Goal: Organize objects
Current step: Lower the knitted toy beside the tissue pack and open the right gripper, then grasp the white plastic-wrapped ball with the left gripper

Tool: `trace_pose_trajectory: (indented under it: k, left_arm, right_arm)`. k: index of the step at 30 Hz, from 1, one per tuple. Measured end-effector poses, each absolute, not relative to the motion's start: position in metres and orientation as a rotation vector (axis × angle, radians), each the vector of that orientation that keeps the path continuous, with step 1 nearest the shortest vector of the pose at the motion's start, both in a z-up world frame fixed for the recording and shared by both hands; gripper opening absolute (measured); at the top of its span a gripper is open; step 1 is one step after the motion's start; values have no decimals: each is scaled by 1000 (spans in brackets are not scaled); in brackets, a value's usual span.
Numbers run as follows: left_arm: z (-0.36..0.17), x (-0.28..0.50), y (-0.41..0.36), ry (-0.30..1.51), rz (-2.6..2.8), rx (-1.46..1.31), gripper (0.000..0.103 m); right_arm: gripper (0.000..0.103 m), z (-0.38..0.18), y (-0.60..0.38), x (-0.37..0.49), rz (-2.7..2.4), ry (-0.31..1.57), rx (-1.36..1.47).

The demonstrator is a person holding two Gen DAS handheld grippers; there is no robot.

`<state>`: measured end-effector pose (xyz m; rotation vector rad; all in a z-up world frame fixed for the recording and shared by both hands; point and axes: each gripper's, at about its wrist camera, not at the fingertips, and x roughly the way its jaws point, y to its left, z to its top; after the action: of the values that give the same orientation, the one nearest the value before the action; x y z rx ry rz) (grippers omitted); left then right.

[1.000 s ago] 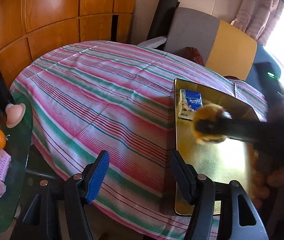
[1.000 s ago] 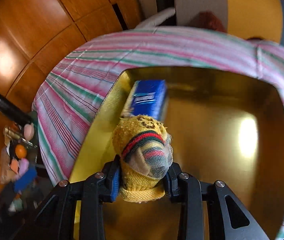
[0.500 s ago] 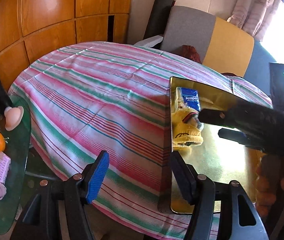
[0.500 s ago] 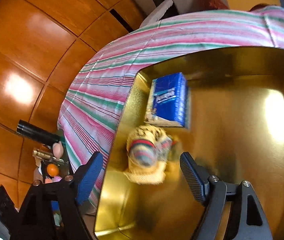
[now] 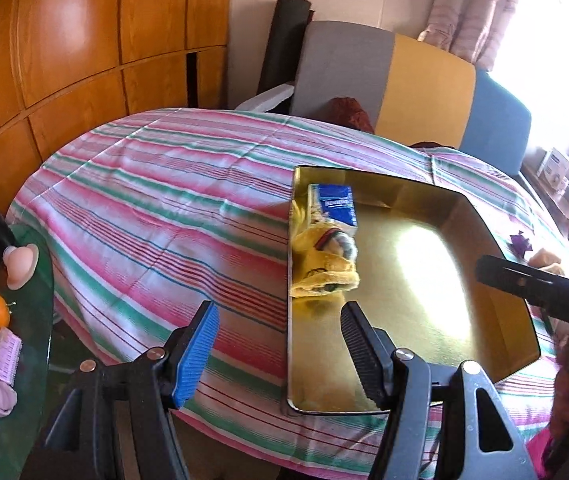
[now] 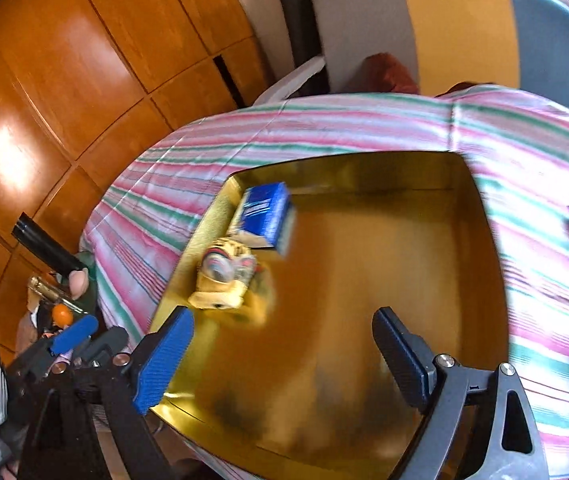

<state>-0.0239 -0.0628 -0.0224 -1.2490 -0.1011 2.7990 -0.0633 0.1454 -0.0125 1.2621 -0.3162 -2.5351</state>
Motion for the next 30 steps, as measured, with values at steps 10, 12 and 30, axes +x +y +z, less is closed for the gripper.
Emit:
trace_pose_trajectory:
  k: [10,12,30]
  left_arm:
    - [-25,-20,-46,-73,2739,-1234,64]
    - [-27,-19,-41,-56,2728,-1240,64]
    - [-6,-19,39,2,2485,-1160,64]
  right_arm:
    - [93,12,254,-10,-2788,-276,1230]
    - [93,17,286,1,-2856,-296,1234]
    - [100,3,510,123,-3159,-1162,1116]
